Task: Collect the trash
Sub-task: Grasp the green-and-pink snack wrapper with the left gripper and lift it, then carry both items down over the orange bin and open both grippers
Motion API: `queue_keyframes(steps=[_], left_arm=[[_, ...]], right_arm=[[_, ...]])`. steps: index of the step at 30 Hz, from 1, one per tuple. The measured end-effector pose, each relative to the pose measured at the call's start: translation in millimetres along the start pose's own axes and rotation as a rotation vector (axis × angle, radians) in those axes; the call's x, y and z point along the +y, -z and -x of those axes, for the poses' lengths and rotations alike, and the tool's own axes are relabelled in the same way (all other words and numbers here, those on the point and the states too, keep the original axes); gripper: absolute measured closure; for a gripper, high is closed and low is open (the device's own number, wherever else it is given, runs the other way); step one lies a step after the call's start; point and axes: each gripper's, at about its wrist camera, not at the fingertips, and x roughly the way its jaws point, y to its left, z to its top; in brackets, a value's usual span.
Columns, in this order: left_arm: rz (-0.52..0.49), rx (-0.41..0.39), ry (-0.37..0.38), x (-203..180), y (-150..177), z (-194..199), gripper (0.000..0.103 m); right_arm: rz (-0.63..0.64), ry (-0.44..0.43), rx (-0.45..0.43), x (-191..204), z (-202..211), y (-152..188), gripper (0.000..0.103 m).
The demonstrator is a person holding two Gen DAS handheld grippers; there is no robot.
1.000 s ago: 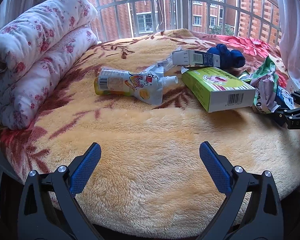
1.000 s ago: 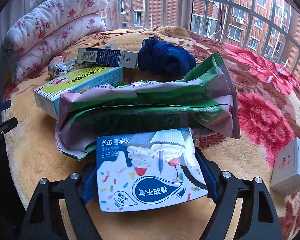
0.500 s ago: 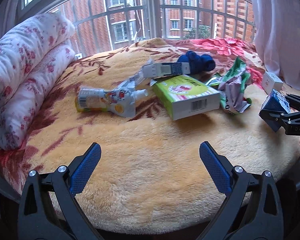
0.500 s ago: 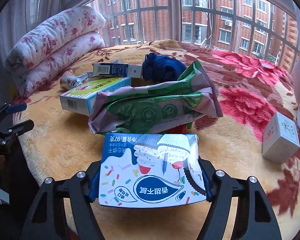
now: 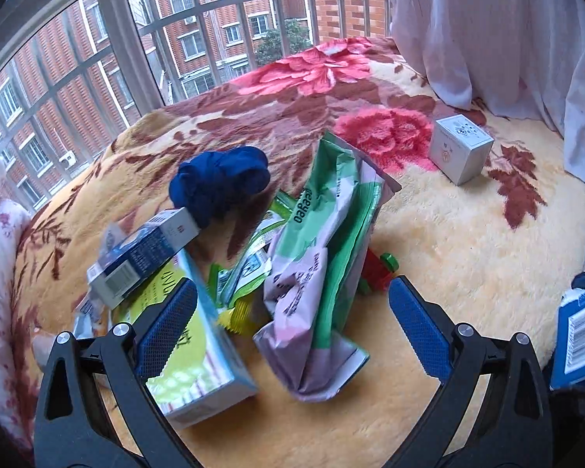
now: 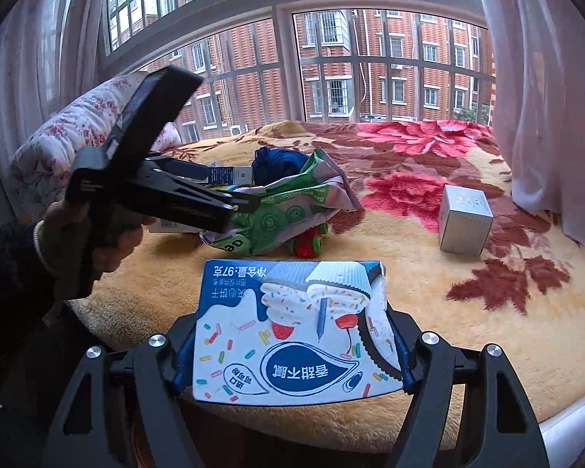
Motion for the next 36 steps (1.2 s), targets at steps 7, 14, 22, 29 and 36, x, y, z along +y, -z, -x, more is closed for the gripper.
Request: queue_keyframes(steps=[7, 14, 22, 29, 36], left_arm=[[-0.005, 0.101, -0.028, -6.6, -11.7, -42.1, 0.053], [0.003, 0.036, -0.04, -2.6, -7.5, -25.0, 0.091], [0.136, -0.122, 0.024, 16.1, 21.3, 68.4, 0.091], [0.18, -0.184, 0.026, 19.4, 73.9, 132.7, 0.091], [0.201, -0.198, -0.075, 21.8, 123.7, 157.6, 0.091]], right_arm=[[0.003, 0.006, -0.012, -2.0, -4.1, 5.0, 0.03], [-0.012, -0.001, -0.002, 0.0, -15.1, 10.8, 0.03], [0.018, -0.021, -0.02, 13.0, -10.0, 3.4, 0.03], [0.059, -0.064, -0.021, 46.8, 0.7, 4.2, 0.03], [0.084, -0.113, 0.0, 77.7, 5.3, 10.9, 0.03]])
